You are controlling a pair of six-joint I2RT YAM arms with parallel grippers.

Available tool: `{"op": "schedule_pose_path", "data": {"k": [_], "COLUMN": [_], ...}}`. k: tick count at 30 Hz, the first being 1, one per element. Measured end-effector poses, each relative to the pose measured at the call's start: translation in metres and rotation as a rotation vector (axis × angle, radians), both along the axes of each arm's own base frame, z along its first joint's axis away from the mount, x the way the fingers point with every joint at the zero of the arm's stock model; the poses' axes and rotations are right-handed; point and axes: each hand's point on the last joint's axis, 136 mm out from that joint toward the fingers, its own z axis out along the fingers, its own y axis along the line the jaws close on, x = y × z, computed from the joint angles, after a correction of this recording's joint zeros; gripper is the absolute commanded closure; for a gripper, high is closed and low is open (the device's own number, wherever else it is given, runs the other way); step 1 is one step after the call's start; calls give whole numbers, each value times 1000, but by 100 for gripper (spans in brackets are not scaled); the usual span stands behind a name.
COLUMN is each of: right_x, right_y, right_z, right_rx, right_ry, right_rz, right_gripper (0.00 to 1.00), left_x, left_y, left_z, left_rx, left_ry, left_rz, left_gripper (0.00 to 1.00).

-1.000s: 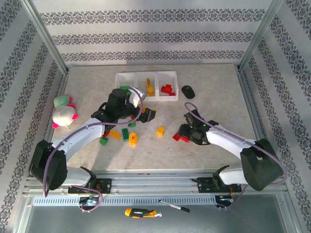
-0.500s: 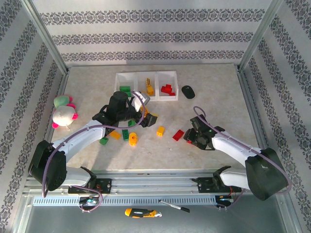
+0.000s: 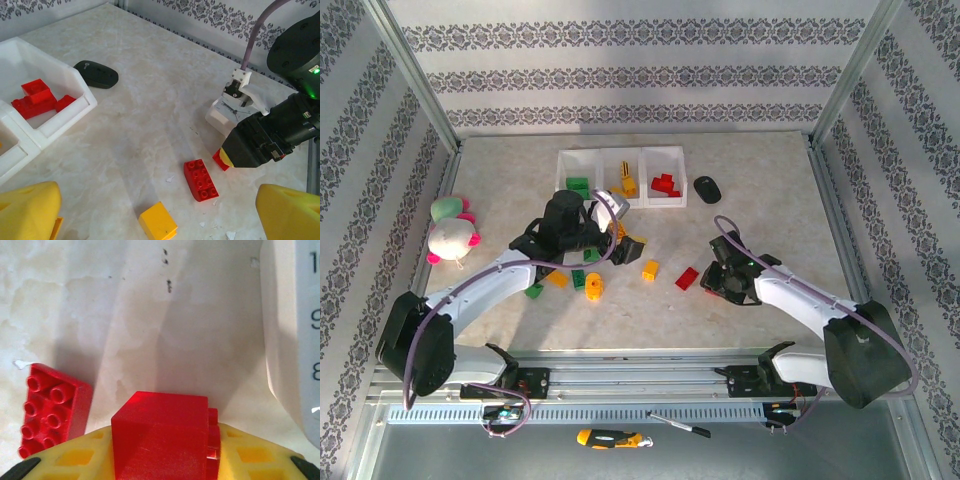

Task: Sort the legos into containers by color
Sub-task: Pick up the lego from the center of the table, then place the lego in the container.

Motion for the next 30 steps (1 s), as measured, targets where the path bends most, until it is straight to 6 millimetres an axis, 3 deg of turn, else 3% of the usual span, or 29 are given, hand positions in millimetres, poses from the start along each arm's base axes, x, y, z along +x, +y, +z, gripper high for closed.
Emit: {"op": "schedule_pose_path", "data": {"k": [4,10,20,25,30], "right_x": [18,70,196,261,317], "right_y": [8,32,84,96,100], "right_z": [23,58,102,119,124], "right_rx": [11,12,-17,-34,-47], "right_ry": [-56,-140,-296,-381,-436], "right_rz": [32,94,208,222,211], "right_gripper": [62,62,62,62,62], "left_x": [-4,-8,-11,-8,-5], "left_y": [3,13,34,40,47], "left_z": [3,-6,-15,-16,-15], "left_rx": [-4,15,36,44,55], "left_ry": [-11,-9,-8,-8,-17], "left_rz": [4,40,146,191,237], "left_gripper": [1,1,1,1,1]}}
